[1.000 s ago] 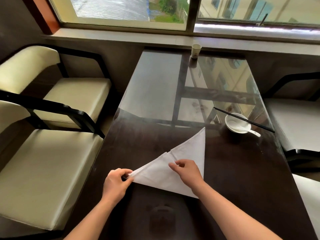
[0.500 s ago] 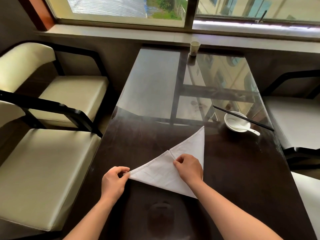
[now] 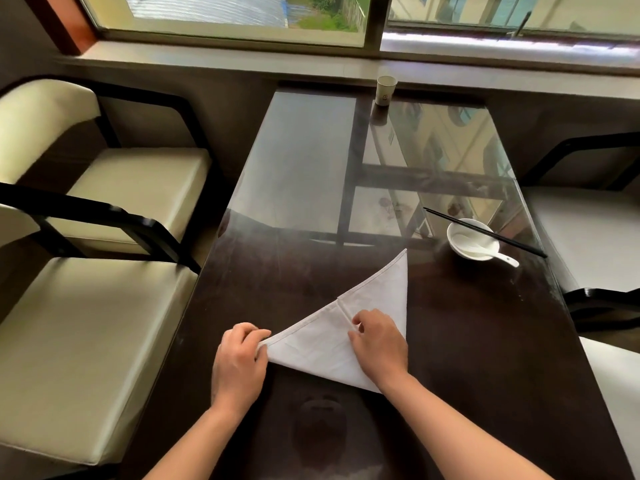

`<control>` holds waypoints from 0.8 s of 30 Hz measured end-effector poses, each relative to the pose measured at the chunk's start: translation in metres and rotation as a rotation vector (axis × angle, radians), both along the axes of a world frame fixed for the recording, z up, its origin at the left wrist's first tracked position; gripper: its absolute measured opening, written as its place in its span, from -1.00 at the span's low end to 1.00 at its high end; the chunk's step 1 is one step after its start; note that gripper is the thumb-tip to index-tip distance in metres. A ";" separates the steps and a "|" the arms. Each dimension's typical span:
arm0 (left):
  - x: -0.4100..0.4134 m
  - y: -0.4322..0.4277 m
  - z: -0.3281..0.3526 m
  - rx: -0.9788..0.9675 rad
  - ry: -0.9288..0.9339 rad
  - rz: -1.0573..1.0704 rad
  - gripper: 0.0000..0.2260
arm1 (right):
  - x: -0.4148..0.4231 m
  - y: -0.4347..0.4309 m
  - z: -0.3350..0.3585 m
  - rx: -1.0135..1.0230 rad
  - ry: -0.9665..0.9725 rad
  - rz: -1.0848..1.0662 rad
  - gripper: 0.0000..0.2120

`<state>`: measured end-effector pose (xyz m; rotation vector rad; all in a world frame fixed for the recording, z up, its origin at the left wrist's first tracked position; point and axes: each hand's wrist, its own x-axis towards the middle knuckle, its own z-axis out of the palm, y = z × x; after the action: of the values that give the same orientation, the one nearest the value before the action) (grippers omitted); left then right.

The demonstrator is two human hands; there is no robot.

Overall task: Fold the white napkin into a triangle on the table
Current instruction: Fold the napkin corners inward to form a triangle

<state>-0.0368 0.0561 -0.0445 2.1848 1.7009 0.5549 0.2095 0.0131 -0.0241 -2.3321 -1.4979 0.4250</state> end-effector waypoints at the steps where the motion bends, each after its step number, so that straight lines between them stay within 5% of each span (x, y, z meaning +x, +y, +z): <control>1: 0.004 -0.003 0.001 0.048 0.033 -0.099 -0.70 | 0.000 -0.007 -0.001 0.040 -0.023 0.039 -0.89; 8: 0.005 -0.015 -0.006 -0.031 0.372 -0.533 -0.42 | -0.021 -0.049 -0.016 0.125 -0.214 0.438 -0.55; 15: 0.006 -0.017 -0.014 -0.132 0.501 -0.508 -0.33 | -0.040 -0.083 -0.025 -0.082 -0.309 0.553 -0.34; 24: -0.005 -0.015 0.009 -0.176 0.394 -0.262 -0.37 | 0.003 -0.147 -0.036 0.025 -0.356 0.481 -0.41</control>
<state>-0.0421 0.0409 -0.0360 2.4453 1.5251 -0.0967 0.2122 -0.1339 -0.0606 -2.0882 -2.2295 0.0989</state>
